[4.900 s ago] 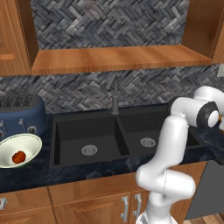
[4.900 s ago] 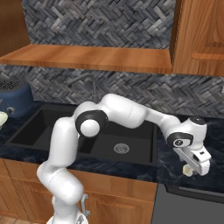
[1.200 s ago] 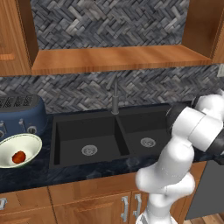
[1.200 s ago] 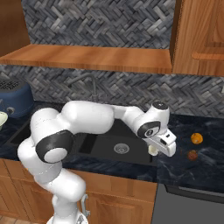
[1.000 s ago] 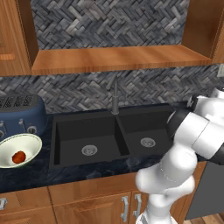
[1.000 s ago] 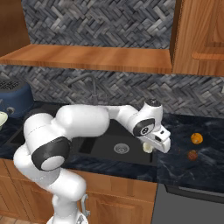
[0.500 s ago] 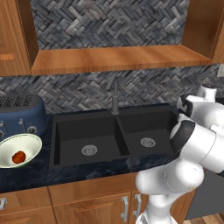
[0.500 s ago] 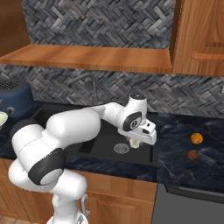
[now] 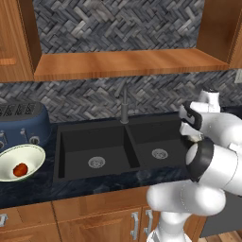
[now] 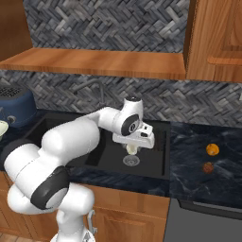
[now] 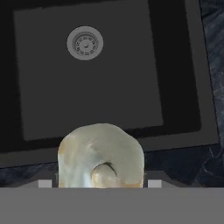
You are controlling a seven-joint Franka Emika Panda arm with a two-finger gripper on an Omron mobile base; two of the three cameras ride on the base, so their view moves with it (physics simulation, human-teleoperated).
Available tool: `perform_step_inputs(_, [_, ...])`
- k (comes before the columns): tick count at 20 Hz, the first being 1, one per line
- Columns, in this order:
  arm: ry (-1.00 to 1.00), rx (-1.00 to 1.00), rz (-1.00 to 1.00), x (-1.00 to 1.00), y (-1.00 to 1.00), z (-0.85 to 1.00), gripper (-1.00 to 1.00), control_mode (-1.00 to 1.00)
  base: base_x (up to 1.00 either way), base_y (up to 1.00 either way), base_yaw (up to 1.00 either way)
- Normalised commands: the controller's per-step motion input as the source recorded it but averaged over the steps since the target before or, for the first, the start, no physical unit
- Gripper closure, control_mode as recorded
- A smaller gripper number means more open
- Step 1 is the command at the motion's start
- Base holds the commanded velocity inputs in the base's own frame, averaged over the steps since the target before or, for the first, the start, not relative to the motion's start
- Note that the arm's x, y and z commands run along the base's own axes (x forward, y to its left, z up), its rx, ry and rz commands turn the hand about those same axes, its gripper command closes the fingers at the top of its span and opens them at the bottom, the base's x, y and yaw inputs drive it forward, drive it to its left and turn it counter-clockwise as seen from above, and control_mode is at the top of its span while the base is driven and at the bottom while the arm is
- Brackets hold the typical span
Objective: There is a mixed pile of frozen fruits and vegetables on the counter. Locate all the frozen vegetables and place the items in a bowl on the counter. Take all the frozen fruits and defrost them in a running sink.
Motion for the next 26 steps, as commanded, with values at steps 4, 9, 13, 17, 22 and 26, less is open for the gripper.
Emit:
perform_step_inputs(4, [0.02, 0.00, 0.15, 0.21, 0.49, 0.18, 1.00, -1.00, 0.00, 0.00, 0.00])
perform_step_inputs(9, [0.02, 0.00, 0.14, 0.16, 0.54, 0.13, 1.00, -1.00, 0.00, 0.00, 0.00])
perform_step_inputs(13, [0.01, 0.00, 0.14, 0.06, 0.55, 0.10, 1.00, -1.00, 0.00, 0.00, 0.00])
perform_step_inputs(17, [0.00, 0.00, 0.12, 0.02, 0.56, 0.07, 1.00, -1.00, 0.00, 0.00, 0.00])
perform_step_inputs(22, [0.00, -0.02, 0.12, 0.00, 0.63, 0.00, 1.00, -1.00, 0.00, 0.00, 0.00])
perform_step_inputs(26, [0.00, 0.00, 0.11, 0.02, 0.59, 0.01, 1.00, -1.00, 0.00, 0.00, 0.00])
